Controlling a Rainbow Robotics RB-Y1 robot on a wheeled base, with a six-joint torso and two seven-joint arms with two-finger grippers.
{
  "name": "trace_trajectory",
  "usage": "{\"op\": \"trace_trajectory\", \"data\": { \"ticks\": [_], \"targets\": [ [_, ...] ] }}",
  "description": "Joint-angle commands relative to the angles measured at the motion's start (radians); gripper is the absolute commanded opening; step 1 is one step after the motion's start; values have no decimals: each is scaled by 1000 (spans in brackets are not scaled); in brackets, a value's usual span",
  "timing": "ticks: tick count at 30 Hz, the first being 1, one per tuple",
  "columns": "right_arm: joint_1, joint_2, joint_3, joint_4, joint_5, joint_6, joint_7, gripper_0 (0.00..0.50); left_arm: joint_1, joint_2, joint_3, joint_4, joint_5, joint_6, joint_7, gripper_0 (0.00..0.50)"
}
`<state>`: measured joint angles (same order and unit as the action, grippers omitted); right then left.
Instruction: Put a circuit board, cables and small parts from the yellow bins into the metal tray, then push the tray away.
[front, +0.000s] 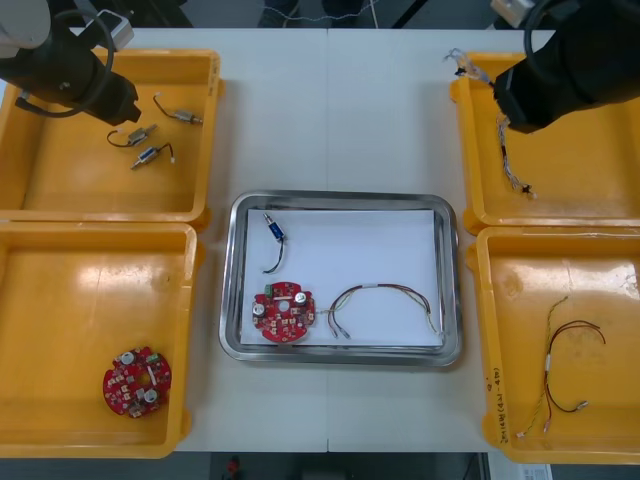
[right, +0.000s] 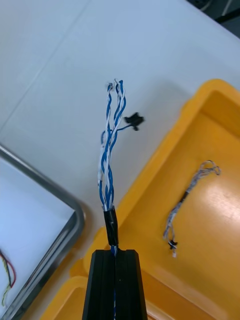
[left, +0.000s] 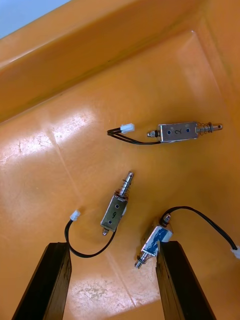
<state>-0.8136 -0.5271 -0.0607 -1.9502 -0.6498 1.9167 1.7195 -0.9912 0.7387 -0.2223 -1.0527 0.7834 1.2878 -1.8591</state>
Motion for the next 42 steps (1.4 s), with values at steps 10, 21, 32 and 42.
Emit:
{"op": "trace_trajectory", "data": {
  "ticks": [10,21,32,42],
  "targets": [
    [77,-34,225,-92,-152,3,48,0,-55,-55,-9,86,14,-113,-66,500],
    [88,19,433,-102,-21,-42,299,0,-55,-70,-92,128,23,-157,-66,500],
    [93,19,578,-16,73,-189,460,0,-43,-71,-134,161,40,-203,-75,500],
    [133,-4,631,63,95,-320,494,0,-26,-68,-134,161,27,-249,-94,500]
  ]
}}
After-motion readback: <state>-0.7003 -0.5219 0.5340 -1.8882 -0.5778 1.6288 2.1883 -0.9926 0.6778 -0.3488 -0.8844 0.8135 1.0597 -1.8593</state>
